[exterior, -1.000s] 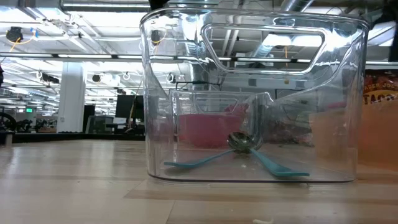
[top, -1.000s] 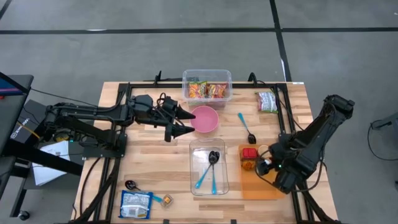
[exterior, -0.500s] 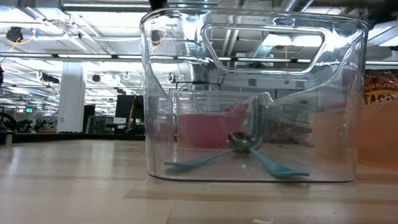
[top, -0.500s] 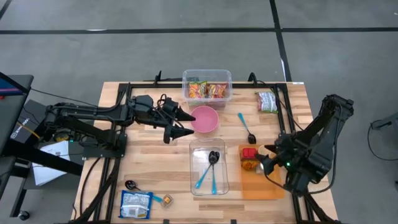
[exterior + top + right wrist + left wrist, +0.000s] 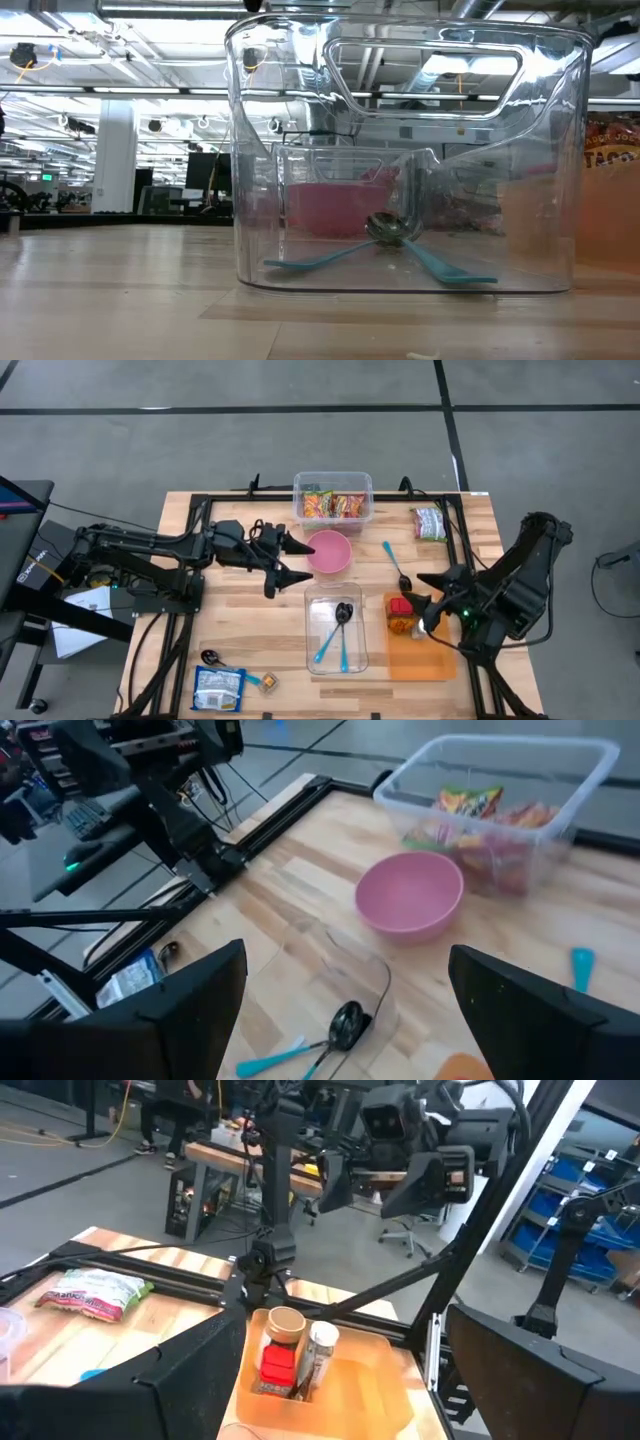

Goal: Pick & Place Food Item
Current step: Put the brown seasoning bottle into the orange bin

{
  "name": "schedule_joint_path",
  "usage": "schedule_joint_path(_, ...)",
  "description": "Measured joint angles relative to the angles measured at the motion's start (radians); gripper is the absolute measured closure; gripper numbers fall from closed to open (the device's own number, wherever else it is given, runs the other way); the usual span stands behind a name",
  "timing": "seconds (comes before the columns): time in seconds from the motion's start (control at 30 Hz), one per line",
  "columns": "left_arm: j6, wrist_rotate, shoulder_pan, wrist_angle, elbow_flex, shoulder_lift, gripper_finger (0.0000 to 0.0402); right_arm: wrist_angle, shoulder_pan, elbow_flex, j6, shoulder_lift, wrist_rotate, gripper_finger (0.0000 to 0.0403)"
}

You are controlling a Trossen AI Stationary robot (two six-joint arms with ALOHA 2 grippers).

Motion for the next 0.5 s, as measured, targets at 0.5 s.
schedule_joint_path(0.5,-0.153,-0.006,-0.225,-0.163,0.0,-0.001,0.0064,0.003,-0.024,0.027,-0.055,0.0,-0.003,0.0065)
